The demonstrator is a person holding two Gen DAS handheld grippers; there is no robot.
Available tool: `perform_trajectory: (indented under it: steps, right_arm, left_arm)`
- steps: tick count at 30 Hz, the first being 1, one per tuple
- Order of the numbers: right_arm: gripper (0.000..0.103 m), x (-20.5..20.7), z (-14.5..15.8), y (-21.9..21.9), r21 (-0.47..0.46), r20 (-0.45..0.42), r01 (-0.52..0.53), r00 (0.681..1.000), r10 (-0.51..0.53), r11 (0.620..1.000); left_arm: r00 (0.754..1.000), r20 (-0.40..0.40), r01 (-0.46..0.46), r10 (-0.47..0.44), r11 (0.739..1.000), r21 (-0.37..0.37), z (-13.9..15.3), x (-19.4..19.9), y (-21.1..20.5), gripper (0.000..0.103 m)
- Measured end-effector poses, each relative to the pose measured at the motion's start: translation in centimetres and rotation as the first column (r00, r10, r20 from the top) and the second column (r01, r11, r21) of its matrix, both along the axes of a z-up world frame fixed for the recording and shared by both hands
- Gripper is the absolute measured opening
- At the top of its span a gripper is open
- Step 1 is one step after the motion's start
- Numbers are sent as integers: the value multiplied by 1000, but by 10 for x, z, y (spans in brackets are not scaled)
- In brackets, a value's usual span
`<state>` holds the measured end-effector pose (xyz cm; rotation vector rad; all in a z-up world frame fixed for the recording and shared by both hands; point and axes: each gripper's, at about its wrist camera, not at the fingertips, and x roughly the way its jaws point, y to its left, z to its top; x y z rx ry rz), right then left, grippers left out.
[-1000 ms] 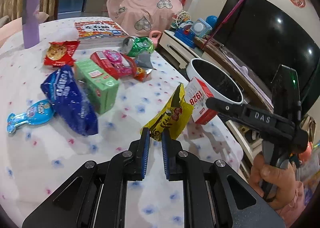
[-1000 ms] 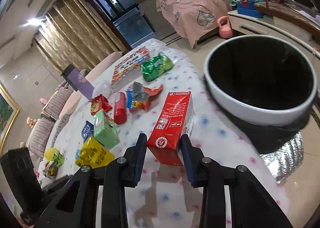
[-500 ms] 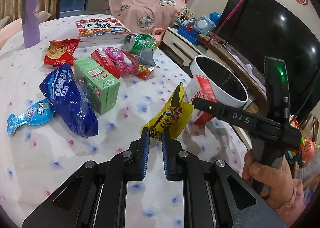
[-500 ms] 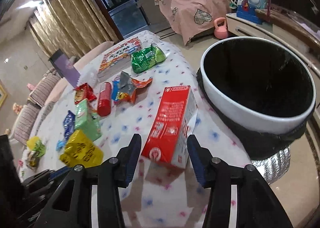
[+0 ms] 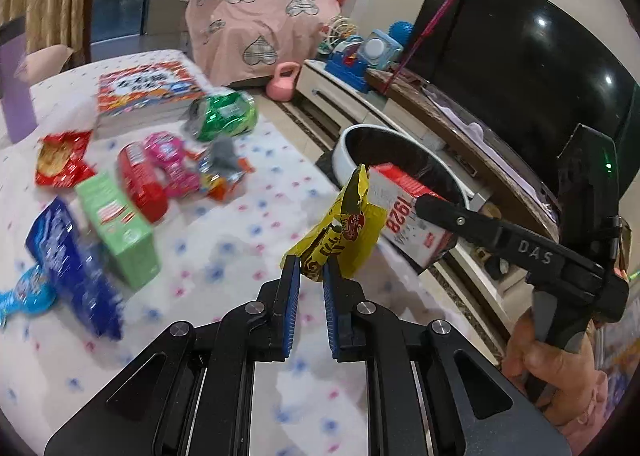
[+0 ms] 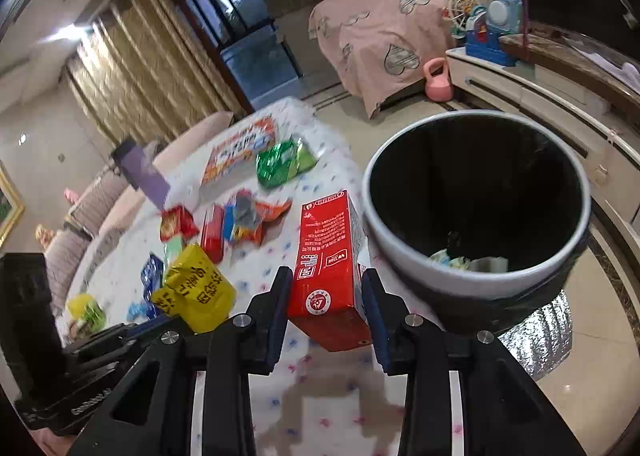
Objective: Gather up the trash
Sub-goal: 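Carry yellow bag and red juice box over the bin and release both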
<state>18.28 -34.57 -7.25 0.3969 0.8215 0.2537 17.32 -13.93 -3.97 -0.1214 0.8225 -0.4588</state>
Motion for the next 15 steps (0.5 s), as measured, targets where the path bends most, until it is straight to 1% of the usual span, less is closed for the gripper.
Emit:
perform_trajectory:
  steps: [3,6,12,15]
  right_arm:
    - [32,0,8,-15,4,19,29,999,-29,1000]
    - [32,0,15,-33,42,40,48,998,-49,998]
    - [32,2,22,-51,72,65,58,996,-63,996]
    - [32,5,24,-62,58,78,93,992,-98,994]
  left_arm:
    - [1000,10,22,-22,1000,15,5,6,-15,11]
    - [999,21,40,-40,999,21,10,13,-28,11]
    - [998,24,56,-57,998,26,15,23,-47,11]
    - [997,29,65,-66,997,37,17,28,-57,11]
